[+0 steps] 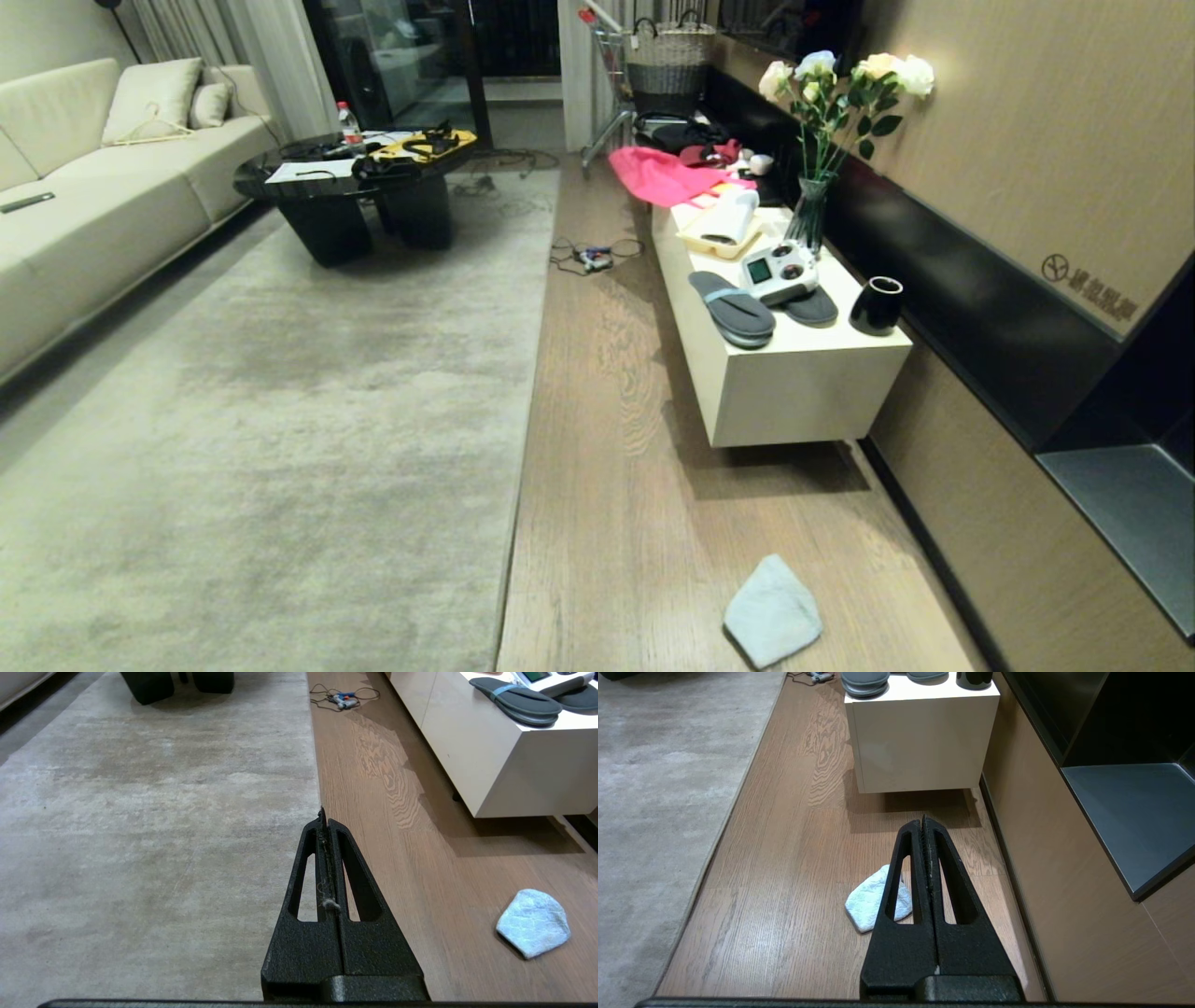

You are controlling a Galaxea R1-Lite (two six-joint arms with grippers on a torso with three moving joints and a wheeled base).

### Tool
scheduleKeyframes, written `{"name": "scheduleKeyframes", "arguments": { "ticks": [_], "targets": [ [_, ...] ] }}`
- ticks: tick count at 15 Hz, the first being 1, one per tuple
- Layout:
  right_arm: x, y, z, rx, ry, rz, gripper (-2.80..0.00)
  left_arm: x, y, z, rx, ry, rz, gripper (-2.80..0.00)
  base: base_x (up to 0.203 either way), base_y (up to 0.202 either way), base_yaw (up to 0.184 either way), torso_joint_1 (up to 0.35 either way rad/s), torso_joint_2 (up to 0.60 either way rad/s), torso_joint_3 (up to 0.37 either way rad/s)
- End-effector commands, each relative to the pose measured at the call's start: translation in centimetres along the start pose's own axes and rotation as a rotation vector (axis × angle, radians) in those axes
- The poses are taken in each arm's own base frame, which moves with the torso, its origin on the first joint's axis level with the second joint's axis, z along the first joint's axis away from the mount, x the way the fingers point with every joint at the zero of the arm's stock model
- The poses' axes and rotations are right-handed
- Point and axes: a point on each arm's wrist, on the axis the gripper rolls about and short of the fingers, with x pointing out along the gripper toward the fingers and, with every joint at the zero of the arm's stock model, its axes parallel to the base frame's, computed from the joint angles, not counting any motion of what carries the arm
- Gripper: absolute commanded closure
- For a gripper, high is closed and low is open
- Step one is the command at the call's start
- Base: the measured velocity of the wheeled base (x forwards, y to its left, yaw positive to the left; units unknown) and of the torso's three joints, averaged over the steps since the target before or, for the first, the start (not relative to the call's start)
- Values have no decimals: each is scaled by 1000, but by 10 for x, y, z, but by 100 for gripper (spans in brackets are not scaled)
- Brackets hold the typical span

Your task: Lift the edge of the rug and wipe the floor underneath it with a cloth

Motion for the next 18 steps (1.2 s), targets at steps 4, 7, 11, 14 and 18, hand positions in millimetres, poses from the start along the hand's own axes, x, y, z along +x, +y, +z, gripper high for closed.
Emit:
{"name": "scheduleKeyframes", "arguments": {
  "ticks": [4,7,11,14,18],
  "targets": [
    [0,0,0,-1,2,0,0,0,0,0,0,1,-1,0,0,0,0,0,0,0],
    [0,0,0,-1,1,0,0,0,0,0,0,1,0,0,0,0,0,0,0,0],
    [0,0,0,-1,2,0,0,0,0,0,0,1,0,0,0,0,0,0,0,0],
    [0,0,0,-1,2,0,0,0,0,0,0,1,0,0,0,0,0,0,0,0],
    [0,0,0,-1,2,0,0,0,0,0,0,1,0,0,0,0,0,0,0,0]
  ]
}}
